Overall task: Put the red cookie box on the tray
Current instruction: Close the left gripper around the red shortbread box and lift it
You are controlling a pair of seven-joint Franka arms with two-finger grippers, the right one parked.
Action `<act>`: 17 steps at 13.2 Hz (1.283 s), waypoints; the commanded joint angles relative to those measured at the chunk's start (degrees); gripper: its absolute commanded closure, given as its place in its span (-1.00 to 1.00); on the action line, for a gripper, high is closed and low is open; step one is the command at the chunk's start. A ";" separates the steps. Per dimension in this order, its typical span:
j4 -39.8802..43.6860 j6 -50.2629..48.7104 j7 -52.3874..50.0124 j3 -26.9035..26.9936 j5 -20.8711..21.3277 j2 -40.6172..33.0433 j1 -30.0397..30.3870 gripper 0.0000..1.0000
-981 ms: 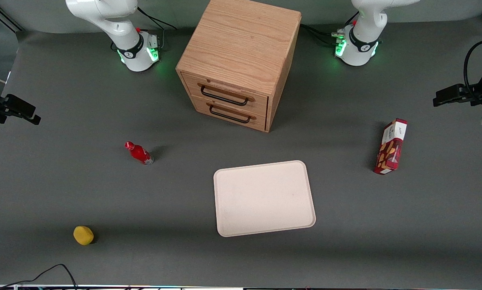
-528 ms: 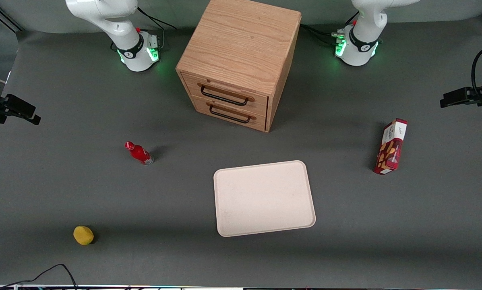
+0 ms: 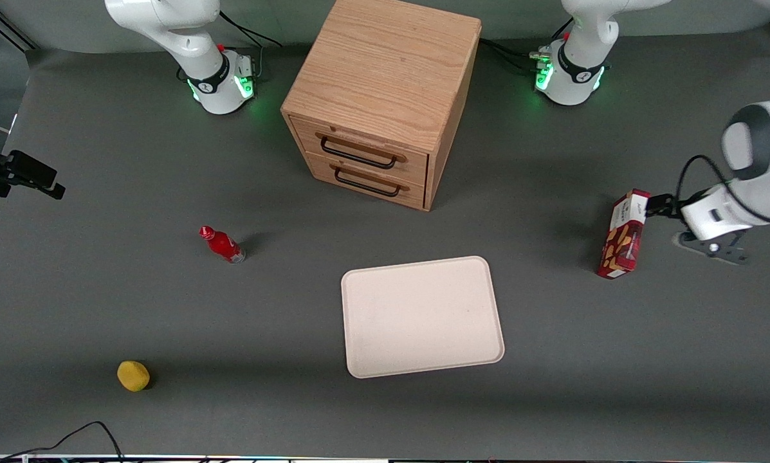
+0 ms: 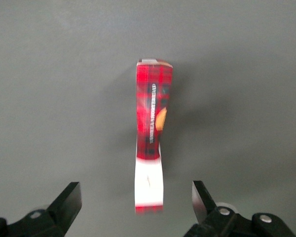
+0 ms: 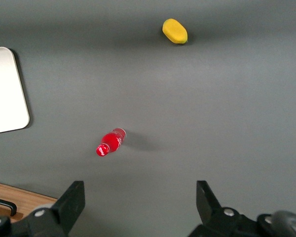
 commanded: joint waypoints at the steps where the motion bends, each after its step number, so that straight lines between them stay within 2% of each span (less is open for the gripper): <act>1: -7.38 12.78 1.31 -0.14 0.17 1.23 -0.51 -1.00; 2: -7.91 15.16 1.40 -0.23 0.17 2.90 -0.51 -1.00; 3: -9.39 18.23 1.40 -0.23 0.17 3.79 -0.51 -0.85; 5: -10.55 21.69 1.31 -0.23 -1.05 5.63 -0.43 0.99; 8: -9.15 20.64 1.14 -0.32 -1.67 5.82 -0.43 1.00; 11: -2.59 11.36 1.31 -0.32 -3.51 5.55 -0.43 1.00; 13: 7.50 -1.70 1.14 -0.32 -4.04 5.46 -0.43 1.00; 14: 13.30 -8.82 0.53 -0.32 -6.05 5.55 -0.51 1.00; 15: 18.92 -15.25 -1.48 -0.75 -7.72 5.55 -0.51 1.00; 17: 28.95 -25.55 -10.33 -3.03 -7.65 5.47 -0.51 1.00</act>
